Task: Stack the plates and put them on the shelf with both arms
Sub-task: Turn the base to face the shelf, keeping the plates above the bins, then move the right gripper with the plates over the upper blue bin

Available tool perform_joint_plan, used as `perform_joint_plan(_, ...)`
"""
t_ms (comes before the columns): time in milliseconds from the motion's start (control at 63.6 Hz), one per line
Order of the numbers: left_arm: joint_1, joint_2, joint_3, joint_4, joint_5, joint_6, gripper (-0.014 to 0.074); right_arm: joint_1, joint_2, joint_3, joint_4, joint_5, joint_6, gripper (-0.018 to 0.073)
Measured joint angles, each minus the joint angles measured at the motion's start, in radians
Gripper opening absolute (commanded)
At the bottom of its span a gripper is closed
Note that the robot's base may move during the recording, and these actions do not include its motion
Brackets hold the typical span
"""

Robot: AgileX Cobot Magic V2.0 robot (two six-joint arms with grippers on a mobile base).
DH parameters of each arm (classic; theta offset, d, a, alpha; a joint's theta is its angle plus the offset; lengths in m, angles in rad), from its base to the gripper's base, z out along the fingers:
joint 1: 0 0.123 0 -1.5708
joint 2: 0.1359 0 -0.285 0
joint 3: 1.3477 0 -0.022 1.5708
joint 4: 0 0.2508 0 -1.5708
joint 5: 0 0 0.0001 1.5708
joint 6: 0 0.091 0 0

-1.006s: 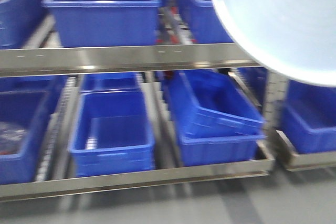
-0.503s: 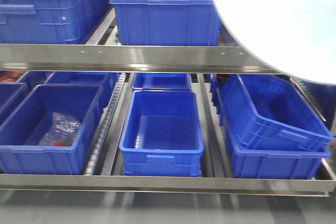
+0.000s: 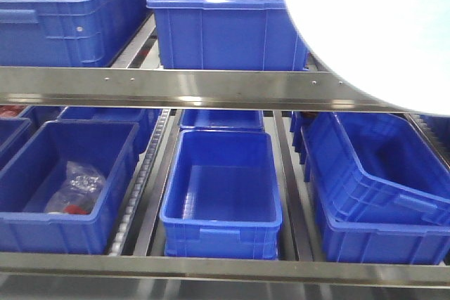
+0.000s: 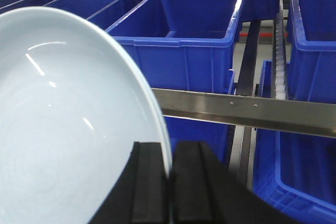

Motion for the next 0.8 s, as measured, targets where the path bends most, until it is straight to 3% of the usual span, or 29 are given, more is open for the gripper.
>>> perform_joint_plan(801, 0.000, 0.000, 0.000, 0.000, 0.000, 0.000, 0.0080, 0.000, 0.000, 0.000, 0.000, 0.000, 0.000, 0.0049)
